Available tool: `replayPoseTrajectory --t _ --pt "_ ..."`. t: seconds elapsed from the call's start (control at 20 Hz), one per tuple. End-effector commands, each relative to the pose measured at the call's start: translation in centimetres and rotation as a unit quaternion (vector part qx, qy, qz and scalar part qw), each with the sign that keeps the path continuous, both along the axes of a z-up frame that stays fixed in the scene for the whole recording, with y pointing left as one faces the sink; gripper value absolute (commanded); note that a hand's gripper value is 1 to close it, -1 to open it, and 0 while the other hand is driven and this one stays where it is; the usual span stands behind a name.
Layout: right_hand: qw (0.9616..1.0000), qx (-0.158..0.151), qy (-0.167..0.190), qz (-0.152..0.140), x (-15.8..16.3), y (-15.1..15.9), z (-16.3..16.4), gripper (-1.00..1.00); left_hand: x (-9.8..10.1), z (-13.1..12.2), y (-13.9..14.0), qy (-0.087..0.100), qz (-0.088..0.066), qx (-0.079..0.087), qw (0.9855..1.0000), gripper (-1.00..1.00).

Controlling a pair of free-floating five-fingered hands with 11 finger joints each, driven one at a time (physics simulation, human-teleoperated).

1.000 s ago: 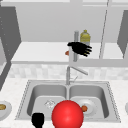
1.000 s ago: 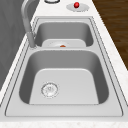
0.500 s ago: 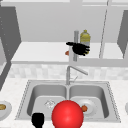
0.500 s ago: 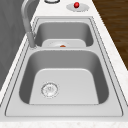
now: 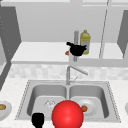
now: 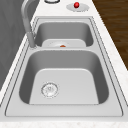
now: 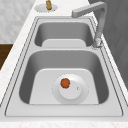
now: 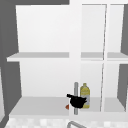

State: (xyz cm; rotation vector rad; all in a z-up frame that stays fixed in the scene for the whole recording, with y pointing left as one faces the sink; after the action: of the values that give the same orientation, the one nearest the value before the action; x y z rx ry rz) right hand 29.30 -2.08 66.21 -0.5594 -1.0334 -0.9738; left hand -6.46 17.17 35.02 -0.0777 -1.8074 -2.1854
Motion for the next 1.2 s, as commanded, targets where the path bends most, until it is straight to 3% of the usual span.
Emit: replayPoseTrajectory --t 0.0,0.2,0.5,0.75,1.15 --pt "1.0000 0.000 0.008 0.000 0.0 0.2 -0.3 1.00 0.0 0.0 0.0 0.000 0.000 0.000 1.0000 0.00" --pt "0.9997 -0.004 -0.002 -0.026 -0.8 1.0 -0.3 1.00 0.0 0.0 0.0 0.000 0.000 0.000 1.0000 0.00" --pt "0.9984 0.004 -0.025 -0.051 -2.2 -1.1 -1.9 1.00 0.0 0.0 0.0 0.000 0.000 0.000 1.0000 0.00" --pt "0.9987 0.000 -0.021 -0.046 -3.2 -1.3 -1.4 1.00 0.0 0.0 0.0 0.000 0.000 0.000 1.0000 0.00" --pt "0.9996 -0.001 -0.025 -0.010 -5.4 -2.7 -1.5 1.00 0.0 0.0 0.0 0.000 0.000 0.000 1.0000 0.00"
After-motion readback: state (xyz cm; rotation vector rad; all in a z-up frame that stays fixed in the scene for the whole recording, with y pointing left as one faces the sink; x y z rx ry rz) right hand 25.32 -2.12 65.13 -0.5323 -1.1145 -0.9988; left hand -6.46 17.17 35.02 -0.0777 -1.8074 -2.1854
